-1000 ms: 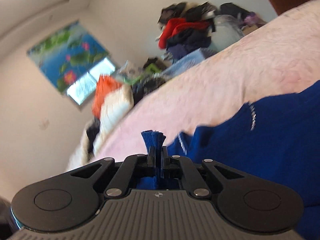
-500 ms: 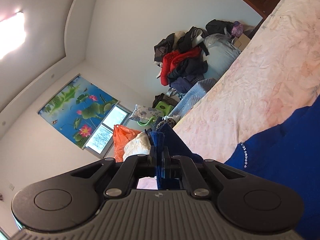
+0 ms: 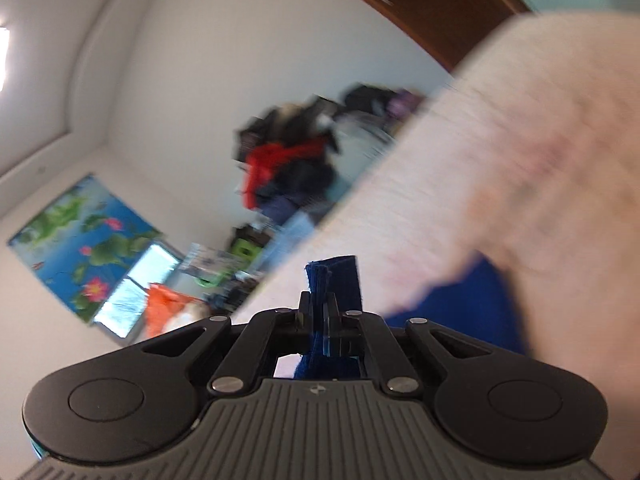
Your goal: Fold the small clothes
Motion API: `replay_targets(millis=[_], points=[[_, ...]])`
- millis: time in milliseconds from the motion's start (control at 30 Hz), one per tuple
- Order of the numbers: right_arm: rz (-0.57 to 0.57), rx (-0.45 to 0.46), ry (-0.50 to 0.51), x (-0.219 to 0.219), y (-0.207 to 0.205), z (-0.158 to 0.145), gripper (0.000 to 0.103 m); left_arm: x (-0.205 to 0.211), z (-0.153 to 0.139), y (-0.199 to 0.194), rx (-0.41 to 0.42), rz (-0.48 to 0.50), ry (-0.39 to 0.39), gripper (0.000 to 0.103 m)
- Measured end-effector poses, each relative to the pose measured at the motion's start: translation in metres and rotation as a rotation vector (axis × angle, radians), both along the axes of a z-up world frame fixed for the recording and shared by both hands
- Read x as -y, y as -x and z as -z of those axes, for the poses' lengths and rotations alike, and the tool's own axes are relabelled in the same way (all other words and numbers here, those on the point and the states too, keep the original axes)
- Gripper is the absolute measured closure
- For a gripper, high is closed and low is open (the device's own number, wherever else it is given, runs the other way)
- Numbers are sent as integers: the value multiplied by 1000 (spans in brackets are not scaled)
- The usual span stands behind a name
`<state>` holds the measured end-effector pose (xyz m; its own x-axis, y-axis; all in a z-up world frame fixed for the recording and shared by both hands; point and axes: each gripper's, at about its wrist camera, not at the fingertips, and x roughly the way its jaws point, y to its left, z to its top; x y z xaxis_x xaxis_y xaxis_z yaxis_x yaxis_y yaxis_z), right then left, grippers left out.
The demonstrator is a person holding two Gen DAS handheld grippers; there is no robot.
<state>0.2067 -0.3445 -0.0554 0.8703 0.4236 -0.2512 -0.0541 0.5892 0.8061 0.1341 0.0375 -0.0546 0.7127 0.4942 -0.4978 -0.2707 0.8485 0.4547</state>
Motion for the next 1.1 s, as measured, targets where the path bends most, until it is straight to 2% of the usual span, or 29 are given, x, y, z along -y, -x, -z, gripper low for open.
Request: replay_targets(millis=[133,233,333,500,567,667,700,800,833,933,1033,1100], points=[[37,-96,-3,10,4,39,95,-3,3,4,-19,-4,3,0],[45,-121,47,10,6,47,95,-7,7,7,-42,6,3,0],[48,-136,136,5,6,46,94,-11,9,14,-62,12,-1,0],[39,-188,237,-3,6,42,76,-22,3,28,-92,17,9,0],[68,-163,281,-5,13,34,74,-28,-2,35,-102,18,26,0],[163,-95,403,-9,23,11,72,-33,-12,42,-85,29,43,0],[151,-71,441,-12,20,5,71,-32,-16,41,-77,35,50,0],[-19,-66,570,-34,-5,-2,50,-24,-26,31,-55,54,71,0],[-73,-58,615,-45,-12,-3,47,-20,-28,27,-53,60,76,0],[-204,-29,789,-73,-34,-2,47,-9,-37,20,-44,85,113,0],[-313,-23,966,-90,-52,3,47,-2,-47,25,6,109,128,0],[-390,0,1011,-96,-56,6,47,-1,-50,27,33,98,110,0]])
